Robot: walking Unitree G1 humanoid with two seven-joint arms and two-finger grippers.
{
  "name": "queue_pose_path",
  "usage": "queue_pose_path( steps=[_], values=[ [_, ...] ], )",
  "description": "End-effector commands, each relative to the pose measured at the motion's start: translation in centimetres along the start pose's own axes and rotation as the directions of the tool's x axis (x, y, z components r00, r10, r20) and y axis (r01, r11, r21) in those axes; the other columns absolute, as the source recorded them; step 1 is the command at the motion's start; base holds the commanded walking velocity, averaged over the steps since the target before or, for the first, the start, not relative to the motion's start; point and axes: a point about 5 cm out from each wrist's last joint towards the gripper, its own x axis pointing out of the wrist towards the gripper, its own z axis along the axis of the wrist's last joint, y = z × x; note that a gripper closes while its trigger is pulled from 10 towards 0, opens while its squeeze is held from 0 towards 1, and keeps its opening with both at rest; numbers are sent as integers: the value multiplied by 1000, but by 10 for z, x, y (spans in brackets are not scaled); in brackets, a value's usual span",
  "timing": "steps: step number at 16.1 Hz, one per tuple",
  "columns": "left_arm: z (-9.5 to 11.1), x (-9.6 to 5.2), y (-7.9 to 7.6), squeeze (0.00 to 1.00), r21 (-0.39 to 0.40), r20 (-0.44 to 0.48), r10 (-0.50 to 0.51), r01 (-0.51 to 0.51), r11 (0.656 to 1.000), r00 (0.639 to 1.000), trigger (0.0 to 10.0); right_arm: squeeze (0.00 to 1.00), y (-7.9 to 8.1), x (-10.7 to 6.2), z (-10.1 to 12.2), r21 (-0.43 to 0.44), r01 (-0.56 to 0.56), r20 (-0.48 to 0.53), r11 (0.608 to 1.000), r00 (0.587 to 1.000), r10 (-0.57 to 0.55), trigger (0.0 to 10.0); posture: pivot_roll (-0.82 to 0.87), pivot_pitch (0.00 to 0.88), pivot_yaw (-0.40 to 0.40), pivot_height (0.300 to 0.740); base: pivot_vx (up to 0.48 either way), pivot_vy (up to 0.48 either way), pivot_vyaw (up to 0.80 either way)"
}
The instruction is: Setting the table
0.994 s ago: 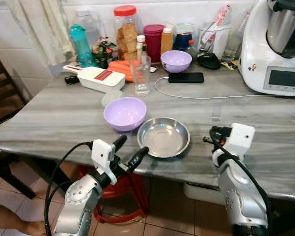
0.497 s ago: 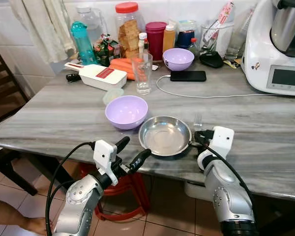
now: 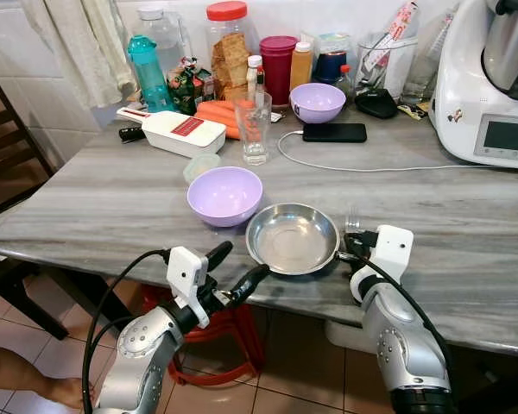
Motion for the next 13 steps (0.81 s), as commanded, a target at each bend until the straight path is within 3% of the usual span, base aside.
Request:
queue_pose_path(
  steps=[1,7,8,9,13],
  values=[
    [4,-1,-2,0,3,8,-30,30,1000,1000,10000,0,0,0,-4,-3,8,-20,1000,1000,-8,10000,-146,19,94,740,0,0,0],
    [4,1,-2,0,-5,10,-55,55,998,998,10000,0,-3,3,-2,-8,15,-15,1000,1000,-15,10000,-151,20,96,740,0,0,0],
    [3,1,-3,0,-6,8,-56,56,998,998,10000,424,-3,2,-3,-9,17,-13,1000,1000,-17,10000,-151,20,96,740,0,0,0],
    [3,1,-3,0,-7,7,-56,56,998,998,10000,1000,-3,3,-3,-7,17,-12,1000,1000,-17,10000,-151,20,96,740,0,0,0],
    [3,1,-3,0,-8,7,-61,61,998,998,10000,1000,-4,3,-1,-1,22,-3,1000,1000,-22,10000,-152,19,97,740,0,0,0]
  ],
)
